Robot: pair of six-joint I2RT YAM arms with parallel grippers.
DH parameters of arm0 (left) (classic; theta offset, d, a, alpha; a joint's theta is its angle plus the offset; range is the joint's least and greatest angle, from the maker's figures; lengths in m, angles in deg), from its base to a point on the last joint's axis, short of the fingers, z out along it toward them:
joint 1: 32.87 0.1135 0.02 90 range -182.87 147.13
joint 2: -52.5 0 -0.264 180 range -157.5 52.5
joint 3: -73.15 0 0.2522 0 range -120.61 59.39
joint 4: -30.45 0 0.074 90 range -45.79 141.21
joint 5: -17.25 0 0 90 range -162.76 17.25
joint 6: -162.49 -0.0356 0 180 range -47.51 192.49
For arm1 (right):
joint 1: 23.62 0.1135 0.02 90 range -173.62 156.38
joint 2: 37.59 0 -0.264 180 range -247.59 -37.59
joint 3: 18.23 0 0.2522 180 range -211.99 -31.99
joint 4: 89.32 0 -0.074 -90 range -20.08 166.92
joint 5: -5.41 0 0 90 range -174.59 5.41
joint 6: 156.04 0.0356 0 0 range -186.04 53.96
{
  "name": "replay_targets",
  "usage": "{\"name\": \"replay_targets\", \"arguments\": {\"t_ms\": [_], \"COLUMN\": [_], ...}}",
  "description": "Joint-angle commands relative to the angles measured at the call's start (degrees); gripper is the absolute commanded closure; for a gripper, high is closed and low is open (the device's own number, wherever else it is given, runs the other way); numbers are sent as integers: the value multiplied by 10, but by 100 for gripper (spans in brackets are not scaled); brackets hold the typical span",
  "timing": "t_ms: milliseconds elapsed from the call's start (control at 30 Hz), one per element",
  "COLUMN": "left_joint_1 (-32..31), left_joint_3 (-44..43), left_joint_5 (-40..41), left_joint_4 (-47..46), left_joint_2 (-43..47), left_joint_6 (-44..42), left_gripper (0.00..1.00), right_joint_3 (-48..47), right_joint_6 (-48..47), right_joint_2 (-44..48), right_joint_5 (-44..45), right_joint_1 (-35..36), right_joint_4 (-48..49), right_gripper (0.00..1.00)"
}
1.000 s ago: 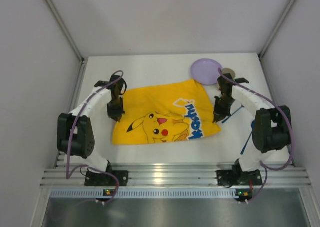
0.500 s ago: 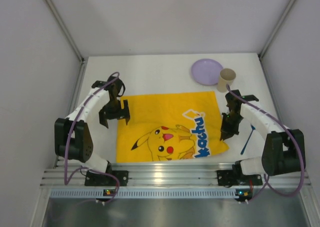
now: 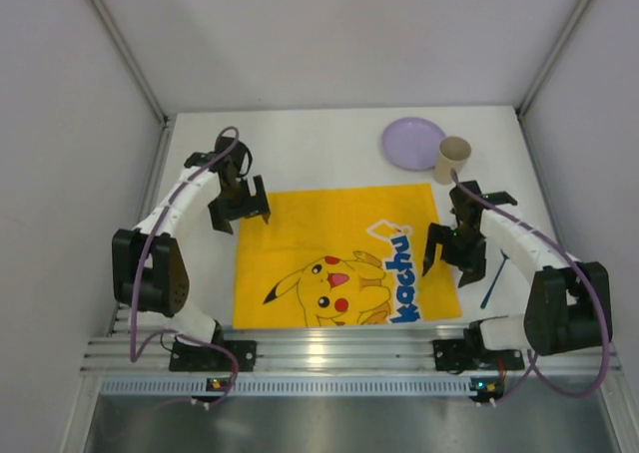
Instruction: Set the dinner table for one person
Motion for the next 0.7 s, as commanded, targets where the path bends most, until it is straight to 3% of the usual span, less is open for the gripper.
{"name": "replay_targets", "arguments": {"t_ms": [0, 167, 400, 667], "left_joint_1": [-3, -31, -194, -240], "left_joint_3": [-12, -27, -190, -271], "left_joint_5": [-56, -107, -17, 1], "left_joint_4": [-88, -165, -161, -159], "left_joint_2": [-27, -74, -207, -333], "left_joint_6": [11, 36, 76, 85], "left_gripper": [3, 7, 8, 9], "right_joint_3": [-54, -98, -123, -113], "right_joint_6": [-6, 2, 15, 19], "right_joint_2": [32, 56, 43, 58], "right_joint_5": [38, 6, 13, 40], "right_joint_1": [5, 5, 5, 3], "right_joint_4": [-14, -2, -7, -27], "right_gripper": [8, 9, 12, 12]}}
